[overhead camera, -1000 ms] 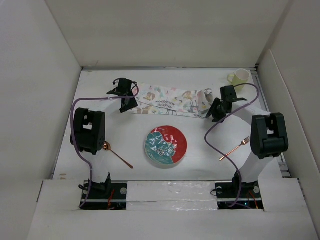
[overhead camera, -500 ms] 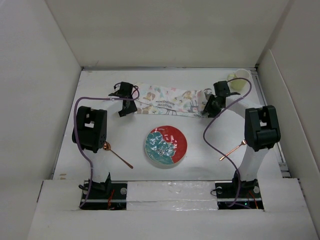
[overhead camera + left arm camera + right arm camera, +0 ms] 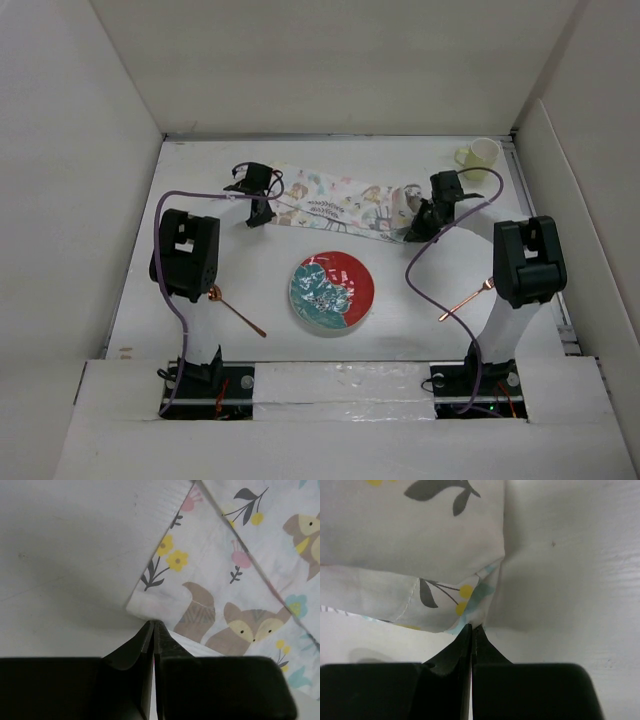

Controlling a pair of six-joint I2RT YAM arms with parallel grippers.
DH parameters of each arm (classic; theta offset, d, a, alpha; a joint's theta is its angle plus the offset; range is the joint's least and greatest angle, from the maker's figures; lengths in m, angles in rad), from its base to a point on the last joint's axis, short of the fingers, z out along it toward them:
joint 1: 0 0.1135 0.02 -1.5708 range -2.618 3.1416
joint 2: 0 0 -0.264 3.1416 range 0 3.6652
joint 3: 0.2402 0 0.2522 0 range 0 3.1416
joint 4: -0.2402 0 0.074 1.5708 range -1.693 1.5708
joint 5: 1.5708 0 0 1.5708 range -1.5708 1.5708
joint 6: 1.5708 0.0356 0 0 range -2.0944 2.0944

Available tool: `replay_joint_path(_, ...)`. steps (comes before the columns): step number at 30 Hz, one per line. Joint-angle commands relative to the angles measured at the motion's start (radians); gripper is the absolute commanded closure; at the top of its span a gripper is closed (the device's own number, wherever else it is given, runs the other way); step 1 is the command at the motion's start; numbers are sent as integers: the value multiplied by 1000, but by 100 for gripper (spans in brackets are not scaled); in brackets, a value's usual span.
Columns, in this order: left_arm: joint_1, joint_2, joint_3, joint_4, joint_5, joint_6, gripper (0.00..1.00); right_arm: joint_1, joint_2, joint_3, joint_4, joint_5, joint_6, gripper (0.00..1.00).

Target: Set the dinner table for one person

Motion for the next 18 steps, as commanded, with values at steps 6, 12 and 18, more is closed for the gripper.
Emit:
replay_joint_path(6,34,-119,-49,17,-40,12,100,-50,-175,-150,49,-221,1,100)
replay_joint_path(12,34,-245,-149,50,12,3,100,-62,-295,-169,-19,-78,-19,52)
replay_joint_path(18,24,-262,-175,56,11,1,100,52,-332,-84,-86,55,-54,90)
